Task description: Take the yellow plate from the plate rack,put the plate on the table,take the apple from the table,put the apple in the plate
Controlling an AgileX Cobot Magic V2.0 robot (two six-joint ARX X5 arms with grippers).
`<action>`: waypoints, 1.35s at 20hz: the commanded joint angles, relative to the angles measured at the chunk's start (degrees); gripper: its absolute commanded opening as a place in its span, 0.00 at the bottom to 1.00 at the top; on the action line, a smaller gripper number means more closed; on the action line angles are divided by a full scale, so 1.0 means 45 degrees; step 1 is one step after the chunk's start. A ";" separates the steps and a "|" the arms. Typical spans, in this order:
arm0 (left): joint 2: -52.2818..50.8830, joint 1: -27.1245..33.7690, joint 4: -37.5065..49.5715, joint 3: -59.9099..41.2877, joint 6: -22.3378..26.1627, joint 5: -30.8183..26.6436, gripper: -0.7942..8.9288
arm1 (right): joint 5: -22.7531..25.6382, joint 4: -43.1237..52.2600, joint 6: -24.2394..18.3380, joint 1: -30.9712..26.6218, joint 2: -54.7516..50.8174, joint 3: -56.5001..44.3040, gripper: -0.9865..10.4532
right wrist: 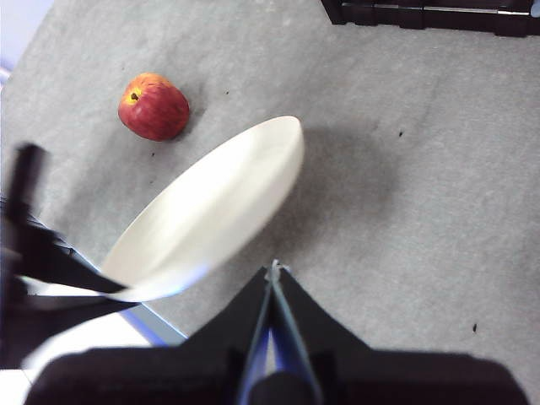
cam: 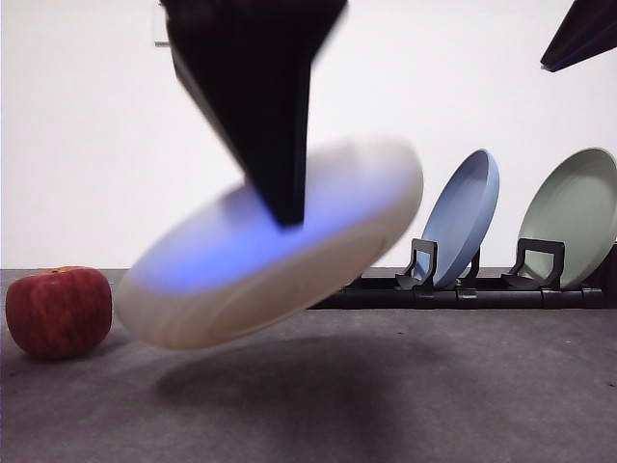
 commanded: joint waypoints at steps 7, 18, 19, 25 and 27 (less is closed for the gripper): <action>0.2652 -0.1180 -0.0267 -0.0068 0.0039 -0.2268 0.07 | 0.0005 0.0063 -0.0185 0.0024 0.0005 0.0034 0.08; 0.3021 -0.1137 -0.0345 -0.0044 -0.0131 -0.2225 0.08 | 0.0000 -0.0019 -0.0189 0.0024 0.0005 0.0034 0.08; 0.3021 -0.1137 -0.0364 -0.0044 -0.0257 -0.2225 0.12 | 0.0000 -0.0019 -0.0189 0.0024 0.0005 0.0034 0.08; 0.2798 -0.1141 -0.0539 0.0058 -0.0257 -0.2317 0.70 | 0.0000 -0.0112 -0.0219 0.0024 0.0005 0.0034 0.08; 0.2336 -0.1175 -0.0568 0.0291 -0.0408 -0.2322 0.70 | 0.0000 -0.0223 -0.0355 0.0024 0.0005 0.0034 0.08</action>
